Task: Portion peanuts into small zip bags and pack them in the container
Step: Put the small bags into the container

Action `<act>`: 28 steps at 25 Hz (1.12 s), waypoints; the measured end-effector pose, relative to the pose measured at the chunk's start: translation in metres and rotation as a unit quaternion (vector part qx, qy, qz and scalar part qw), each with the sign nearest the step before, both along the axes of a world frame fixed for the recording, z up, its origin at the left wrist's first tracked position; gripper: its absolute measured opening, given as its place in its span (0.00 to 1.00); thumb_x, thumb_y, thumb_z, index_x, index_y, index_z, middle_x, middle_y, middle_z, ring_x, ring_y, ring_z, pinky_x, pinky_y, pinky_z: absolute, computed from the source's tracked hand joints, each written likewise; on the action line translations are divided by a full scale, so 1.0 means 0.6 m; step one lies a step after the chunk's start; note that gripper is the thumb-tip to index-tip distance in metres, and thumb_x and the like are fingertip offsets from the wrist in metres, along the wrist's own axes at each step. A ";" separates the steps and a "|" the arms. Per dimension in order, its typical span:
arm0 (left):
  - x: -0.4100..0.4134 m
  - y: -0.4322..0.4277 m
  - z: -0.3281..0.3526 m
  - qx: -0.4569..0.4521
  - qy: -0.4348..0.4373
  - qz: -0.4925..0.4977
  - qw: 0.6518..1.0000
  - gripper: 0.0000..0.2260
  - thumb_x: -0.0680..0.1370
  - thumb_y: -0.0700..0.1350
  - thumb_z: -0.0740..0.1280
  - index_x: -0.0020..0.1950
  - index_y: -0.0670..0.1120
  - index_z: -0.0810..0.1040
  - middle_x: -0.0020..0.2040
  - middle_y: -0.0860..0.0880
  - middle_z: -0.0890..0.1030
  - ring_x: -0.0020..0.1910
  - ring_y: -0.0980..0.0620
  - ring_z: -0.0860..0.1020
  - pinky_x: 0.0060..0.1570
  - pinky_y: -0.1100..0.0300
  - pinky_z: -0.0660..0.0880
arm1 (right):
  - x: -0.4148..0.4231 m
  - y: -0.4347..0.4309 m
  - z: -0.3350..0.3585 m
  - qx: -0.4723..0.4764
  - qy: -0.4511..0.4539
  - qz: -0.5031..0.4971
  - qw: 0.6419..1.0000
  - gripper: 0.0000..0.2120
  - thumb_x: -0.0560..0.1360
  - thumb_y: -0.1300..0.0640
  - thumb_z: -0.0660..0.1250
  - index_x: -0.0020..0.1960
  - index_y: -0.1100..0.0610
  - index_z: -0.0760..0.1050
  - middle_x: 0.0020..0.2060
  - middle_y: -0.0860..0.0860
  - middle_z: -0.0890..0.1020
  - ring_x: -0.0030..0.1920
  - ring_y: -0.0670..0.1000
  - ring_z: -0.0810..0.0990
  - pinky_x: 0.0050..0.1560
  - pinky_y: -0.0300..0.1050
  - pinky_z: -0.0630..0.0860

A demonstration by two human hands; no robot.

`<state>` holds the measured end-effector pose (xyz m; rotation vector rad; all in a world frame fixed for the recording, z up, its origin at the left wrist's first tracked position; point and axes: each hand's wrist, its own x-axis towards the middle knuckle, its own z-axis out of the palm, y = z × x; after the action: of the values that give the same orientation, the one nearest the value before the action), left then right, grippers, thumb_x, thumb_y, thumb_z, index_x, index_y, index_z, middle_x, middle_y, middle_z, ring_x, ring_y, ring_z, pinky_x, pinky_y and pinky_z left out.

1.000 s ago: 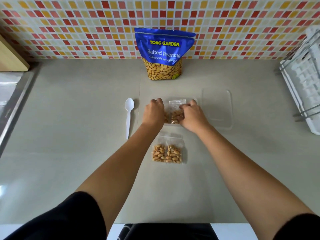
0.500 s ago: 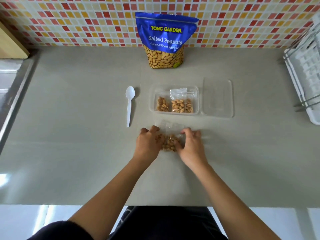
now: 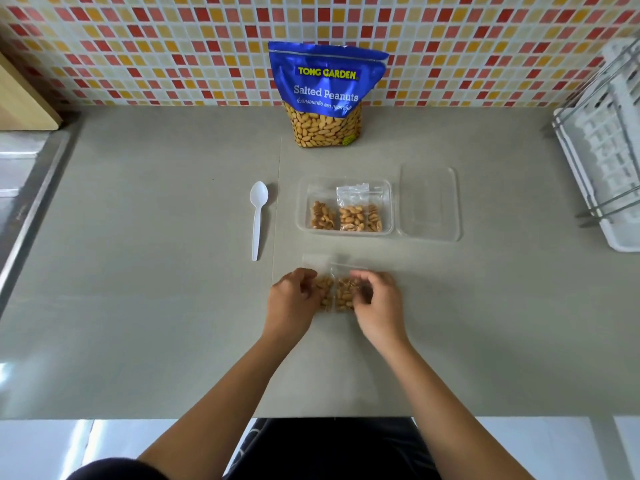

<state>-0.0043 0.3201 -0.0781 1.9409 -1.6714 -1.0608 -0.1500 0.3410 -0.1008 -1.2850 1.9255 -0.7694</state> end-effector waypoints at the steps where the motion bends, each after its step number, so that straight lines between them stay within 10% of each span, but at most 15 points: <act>1: 0.000 0.001 0.006 -0.009 0.009 0.008 1.000 0.14 0.73 0.38 0.69 0.58 0.43 0.79 0.48 0.47 0.82 0.46 0.51 0.80 0.46 0.68 0.73 | -0.001 0.000 0.005 -0.016 -0.030 -0.014 0.999 0.18 0.72 0.70 0.64 0.58 0.54 0.77 0.54 0.54 0.75 0.48 0.47 0.79 0.53 0.30 0.70; 7: -0.007 -0.096 0.086 -0.106 0.086 0.055 0.989 0.12 0.75 0.37 0.66 0.58 0.44 0.78 0.46 0.53 0.79 0.43 0.56 0.78 0.39 0.81 0.69 | -0.047 -0.088 0.059 -0.144 -0.119 -0.052 0.981 0.19 0.74 0.69 0.64 0.62 0.56 0.73 0.59 0.53 0.75 0.49 0.42 0.77 0.54 0.31 0.73; 15: -0.059 -0.210 0.033 -0.004 -0.034 -0.058 0.998 0.17 0.76 0.34 0.59 0.63 0.41 0.75 0.57 0.41 0.79 0.57 0.42 0.76 0.54 0.55 0.75 | -0.059 -0.219 0.059 0.067 0.120 0.087 0.987 0.21 0.74 0.66 0.61 0.67 0.63 0.69 0.64 0.60 0.74 0.64 0.58 0.72 0.62 0.41 0.66; 23: -0.058 -0.200 0.014 -0.058 -0.188 -0.168 0.966 0.14 0.79 0.37 0.58 0.63 0.38 0.75 0.61 0.38 0.67 0.56 0.38 0.71 0.58 0.54 0.70 | -0.060 -0.225 0.039 0.019 0.331 0.171 0.928 0.12 0.76 0.65 0.62 0.59 0.64 0.75 0.65 0.60 0.66 0.62 0.61 0.68 0.60 0.47 0.69; 28: -0.058 -0.193 0.023 -0.092 -0.175 -0.148 0.969 0.16 0.78 0.37 0.59 0.65 0.40 0.73 0.63 0.39 0.66 0.59 0.39 0.69 0.59 0.53 0.68 | -0.067 -0.212 0.038 -0.048 0.261 0.133 0.955 0.15 0.77 0.59 0.62 0.62 0.62 0.74 0.60 0.61 0.71 0.60 0.62 0.71 0.61 0.48 0.68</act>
<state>-0.0391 0.2043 -0.0646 1.8761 -2.2186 -0.6472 -0.1903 0.2137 -0.0777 -1.9105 2.0595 -0.4129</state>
